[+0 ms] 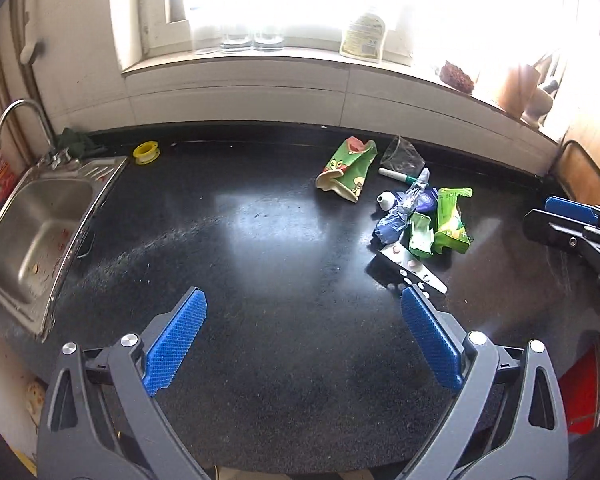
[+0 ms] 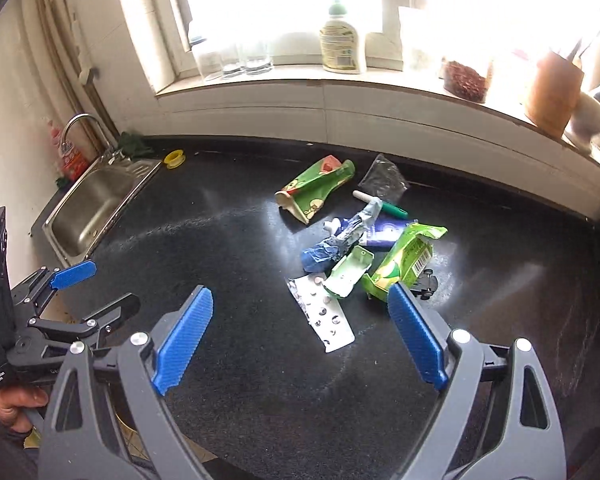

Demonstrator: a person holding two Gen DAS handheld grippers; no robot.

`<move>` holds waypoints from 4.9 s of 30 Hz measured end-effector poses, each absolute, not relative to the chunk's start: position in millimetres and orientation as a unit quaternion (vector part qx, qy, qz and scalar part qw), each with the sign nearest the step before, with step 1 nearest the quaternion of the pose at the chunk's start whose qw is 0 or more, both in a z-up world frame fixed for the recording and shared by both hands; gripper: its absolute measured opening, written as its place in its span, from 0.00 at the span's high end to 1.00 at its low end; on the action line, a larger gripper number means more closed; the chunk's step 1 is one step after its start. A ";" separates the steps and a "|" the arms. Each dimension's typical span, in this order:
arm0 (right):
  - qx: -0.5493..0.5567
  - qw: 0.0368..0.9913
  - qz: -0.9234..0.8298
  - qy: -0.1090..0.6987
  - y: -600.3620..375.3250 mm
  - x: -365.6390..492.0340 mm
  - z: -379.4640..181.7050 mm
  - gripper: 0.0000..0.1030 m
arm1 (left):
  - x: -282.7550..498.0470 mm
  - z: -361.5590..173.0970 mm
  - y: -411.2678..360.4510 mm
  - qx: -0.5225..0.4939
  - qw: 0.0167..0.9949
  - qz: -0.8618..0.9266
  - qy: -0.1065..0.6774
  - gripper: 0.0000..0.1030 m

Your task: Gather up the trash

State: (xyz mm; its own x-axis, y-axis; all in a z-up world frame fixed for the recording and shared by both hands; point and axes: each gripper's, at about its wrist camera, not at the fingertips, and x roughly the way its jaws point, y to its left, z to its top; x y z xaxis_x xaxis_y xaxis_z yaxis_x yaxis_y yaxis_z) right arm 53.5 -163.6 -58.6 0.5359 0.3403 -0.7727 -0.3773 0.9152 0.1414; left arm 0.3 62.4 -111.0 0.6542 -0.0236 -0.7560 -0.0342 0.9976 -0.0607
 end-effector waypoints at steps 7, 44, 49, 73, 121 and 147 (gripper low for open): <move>-0.022 0.871 0.213 0.442 -148.8 71.0 -63.5 0.16 | 18.5 -118.6 80.6 -0.040 0.903 0.021 0.428 0.08; 0.003 0.791 0.169 0.588 -31.3 331.0 -209.0 0.19 | 356.3 -244.0 353.3 -0.051 0.887 0.130 0.440 0.11; -0.024 0.802 0.157 0.575 -25.1 330.2 -206.2 0.46 | 346.7 -237.6 341.3 -0.039 0.895 0.119 0.429 0.47; -0.042 0.821 0.260 0.506 -56.3 202.2 -106.9 0.91 | 88.3 -149.5 184.5 -0.074 0.884 0.091 0.453 0.47; -0.257 0.568 0.590 0.514 231.9 -188.8 -174.0 0.91 | -318.8 -242.7 288.5 -0.302 0.775 0.364 0.420 0.47; -0.258 0.581 0.549 0.543 244.0 -180.4 -206.9 0.32 | -331.7 -287.7 309.6 -0.322 0.767 0.347 0.433 0.20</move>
State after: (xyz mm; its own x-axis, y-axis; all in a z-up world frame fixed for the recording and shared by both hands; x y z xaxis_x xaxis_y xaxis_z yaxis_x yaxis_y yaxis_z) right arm -180.4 244.0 -206.9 -0.1913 0.3574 -0.9142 -0.9181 0.2642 0.2955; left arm -331.7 309.6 -287.7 0.3832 0.2538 -0.8881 -0.8113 0.5521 -0.1923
